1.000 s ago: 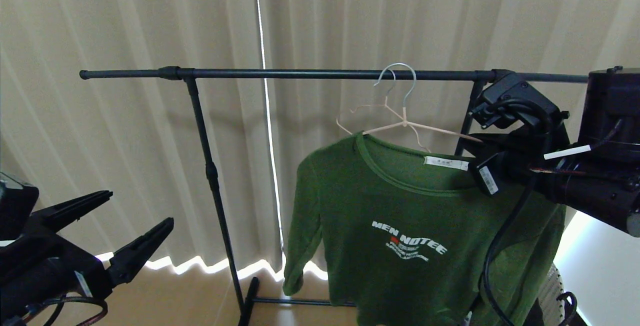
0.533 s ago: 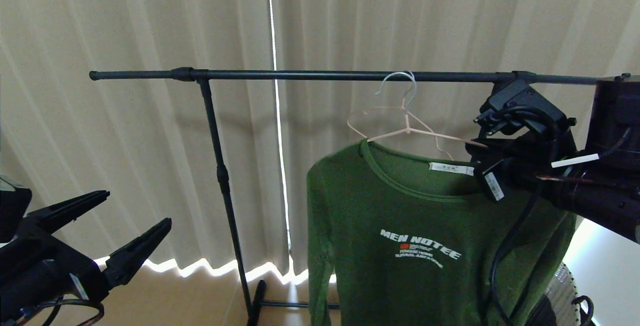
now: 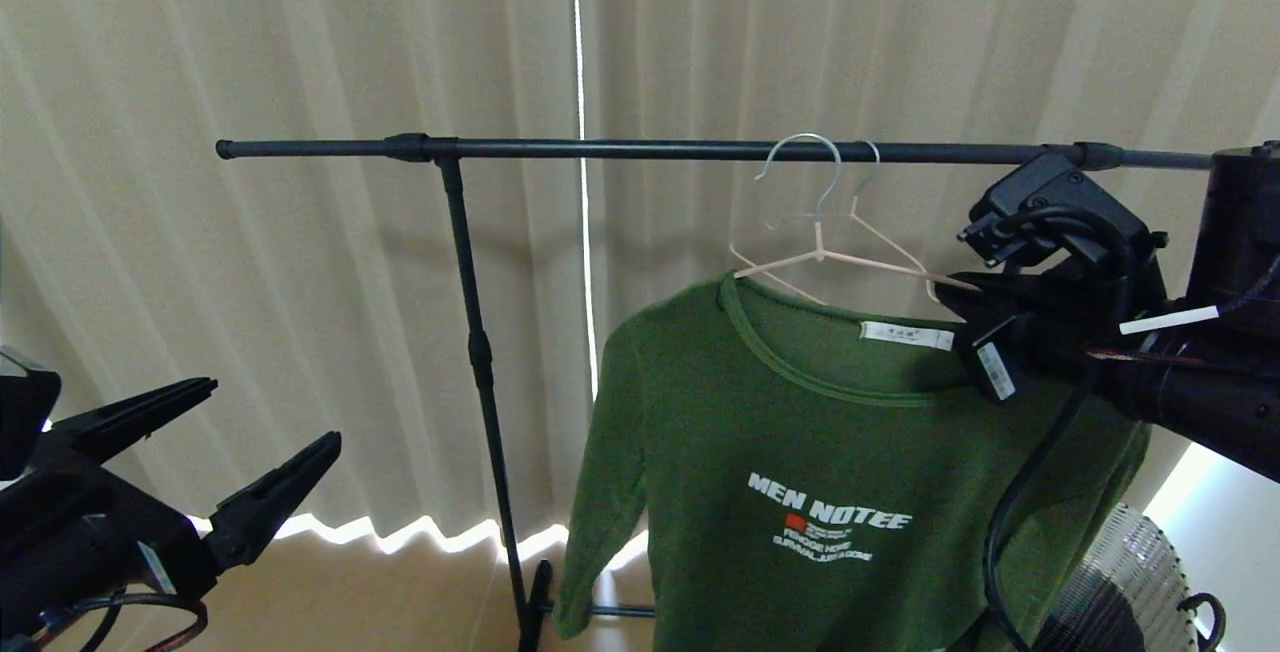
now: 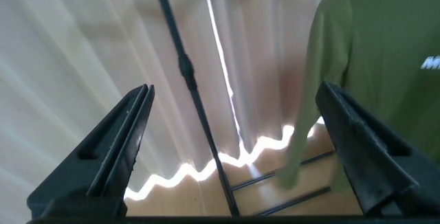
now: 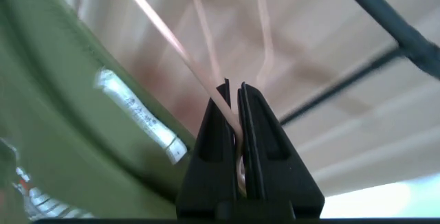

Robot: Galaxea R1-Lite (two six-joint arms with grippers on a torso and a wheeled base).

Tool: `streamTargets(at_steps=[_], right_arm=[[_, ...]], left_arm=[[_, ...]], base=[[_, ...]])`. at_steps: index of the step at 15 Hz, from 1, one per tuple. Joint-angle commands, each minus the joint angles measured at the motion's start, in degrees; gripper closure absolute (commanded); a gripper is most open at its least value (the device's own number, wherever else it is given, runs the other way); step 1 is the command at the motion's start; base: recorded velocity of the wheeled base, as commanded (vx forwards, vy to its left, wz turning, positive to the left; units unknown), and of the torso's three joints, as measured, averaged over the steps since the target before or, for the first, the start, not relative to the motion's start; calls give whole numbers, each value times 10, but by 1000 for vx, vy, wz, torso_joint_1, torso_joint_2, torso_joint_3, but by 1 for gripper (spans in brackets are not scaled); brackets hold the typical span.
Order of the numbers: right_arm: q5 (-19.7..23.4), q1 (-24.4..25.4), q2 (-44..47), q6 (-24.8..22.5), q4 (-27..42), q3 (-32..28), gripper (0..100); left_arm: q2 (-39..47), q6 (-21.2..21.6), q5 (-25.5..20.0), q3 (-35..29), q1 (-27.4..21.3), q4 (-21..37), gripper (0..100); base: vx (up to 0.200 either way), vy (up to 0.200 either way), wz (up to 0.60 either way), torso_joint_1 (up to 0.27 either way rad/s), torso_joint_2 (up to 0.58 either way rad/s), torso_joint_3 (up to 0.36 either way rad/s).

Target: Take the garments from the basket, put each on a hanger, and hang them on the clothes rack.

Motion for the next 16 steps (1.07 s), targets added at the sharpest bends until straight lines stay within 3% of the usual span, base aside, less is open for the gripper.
streamTargets(at_steps=[1, 4, 16], right_arm=[[0, -2, -2, 0, -1, 0, 100], [0, -3, -2, 0, 0, 1, 100], [0, -3, -1, -1, -1, 8, 100]], left_arm=[[2, 0, 0, -4, 0, -1, 0], [1, 0, 0, -4, 0, -2, 0], [2, 0, -1, -2, 0, -1, 0]], base=[[0, 0, 0, 0, 0, 0], [0, 0, 0, 0, 0, 0], [200, 0, 0, 4, 2, 2]])
